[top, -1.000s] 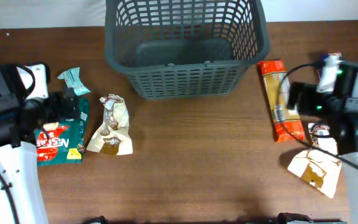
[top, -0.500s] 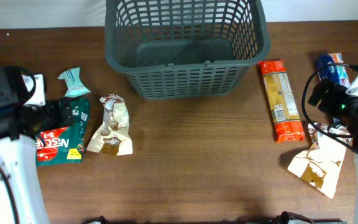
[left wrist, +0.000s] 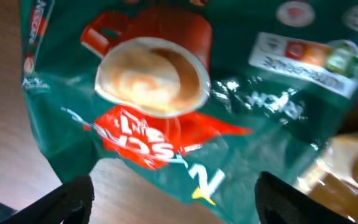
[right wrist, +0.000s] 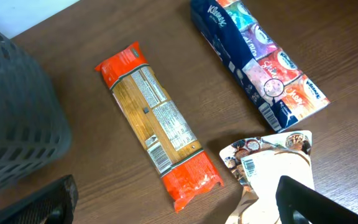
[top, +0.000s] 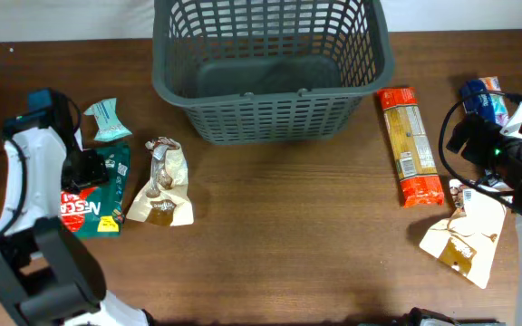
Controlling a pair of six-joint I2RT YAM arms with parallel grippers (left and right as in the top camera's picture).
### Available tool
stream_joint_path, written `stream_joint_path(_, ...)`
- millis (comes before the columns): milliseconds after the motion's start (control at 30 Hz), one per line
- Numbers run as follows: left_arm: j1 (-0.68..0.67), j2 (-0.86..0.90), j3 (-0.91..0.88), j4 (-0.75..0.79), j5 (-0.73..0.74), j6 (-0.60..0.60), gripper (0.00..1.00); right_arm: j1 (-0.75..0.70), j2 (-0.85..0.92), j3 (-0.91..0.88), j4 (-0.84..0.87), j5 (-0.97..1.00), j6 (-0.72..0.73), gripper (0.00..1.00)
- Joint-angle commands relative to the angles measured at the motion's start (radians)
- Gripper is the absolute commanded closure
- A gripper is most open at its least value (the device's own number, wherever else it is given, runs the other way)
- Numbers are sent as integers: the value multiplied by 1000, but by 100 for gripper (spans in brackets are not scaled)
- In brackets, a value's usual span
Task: Pack container
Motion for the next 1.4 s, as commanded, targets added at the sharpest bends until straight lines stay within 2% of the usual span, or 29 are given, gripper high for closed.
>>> stream_joint_path(0,-51,28,6,15,-80,-5,19,-7,1,28,-8,-7,14,1)
stream_joint_path(200,-175,39,6,49,-137,13,13,-7,1,28,-34,-6,13,1)
stream_joint_path(233,-194,39,6,52,-140,13,7,-7,1,28,-40,-6,13,1)
stream_joint_path(333,-226,42,6,64,-146,8,5,-7,1,28,-55,-6,13,1)
stream_joint_path(800,-215,151,6,93,-173,-13,4,-7,1,28,-62,-5,13,1)
stream_joint_path(1033,-206,212,5,85,-236,-85,4,-7,1,28,-62,6,13,1)
stream_joint_path(1367,-152,237,-23,105,-233,-107,4,-7,1,28,-66,59,12,1)
